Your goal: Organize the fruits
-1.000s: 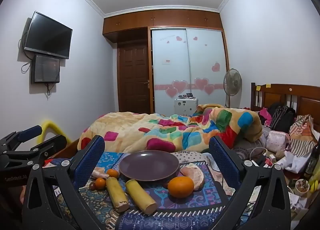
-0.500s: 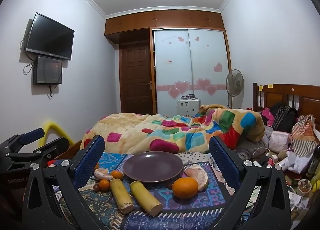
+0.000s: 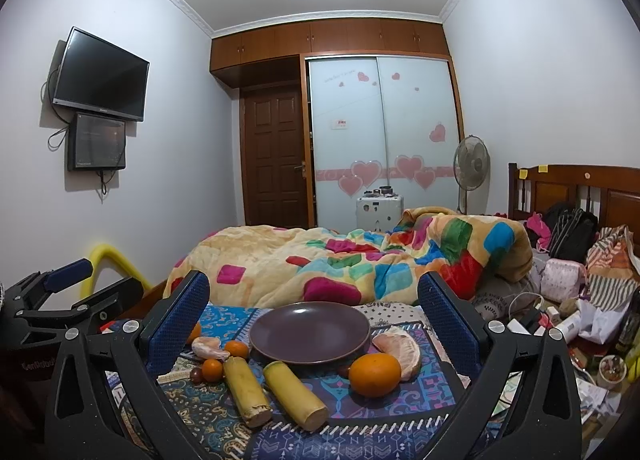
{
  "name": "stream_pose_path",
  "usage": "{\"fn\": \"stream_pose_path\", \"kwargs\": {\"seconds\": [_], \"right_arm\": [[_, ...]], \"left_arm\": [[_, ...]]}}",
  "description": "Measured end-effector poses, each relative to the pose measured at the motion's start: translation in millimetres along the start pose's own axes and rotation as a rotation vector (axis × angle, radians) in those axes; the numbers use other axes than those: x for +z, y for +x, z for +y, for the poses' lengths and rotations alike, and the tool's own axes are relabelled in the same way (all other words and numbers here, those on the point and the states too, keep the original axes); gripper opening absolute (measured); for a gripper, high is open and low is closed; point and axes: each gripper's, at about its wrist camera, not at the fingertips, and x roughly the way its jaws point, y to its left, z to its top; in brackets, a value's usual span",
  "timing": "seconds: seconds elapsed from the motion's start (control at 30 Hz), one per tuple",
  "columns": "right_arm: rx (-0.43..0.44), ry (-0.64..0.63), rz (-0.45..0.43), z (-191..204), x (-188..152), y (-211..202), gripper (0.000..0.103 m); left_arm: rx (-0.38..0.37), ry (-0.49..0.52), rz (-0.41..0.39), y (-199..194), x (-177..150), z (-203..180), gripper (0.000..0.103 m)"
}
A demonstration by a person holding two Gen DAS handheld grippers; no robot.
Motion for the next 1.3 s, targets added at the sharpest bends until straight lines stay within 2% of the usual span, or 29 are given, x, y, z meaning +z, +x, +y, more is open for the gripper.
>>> {"fn": "stream_pose_path", "kwargs": {"seconds": [1.3], "right_arm": [[0.007,0.011,0.008,-1.2,-1.4,1.9,0.103]], "left_arm": [[0.006,-0.001,-0.007,0.4,0.1,-0.9,0.103]]}}
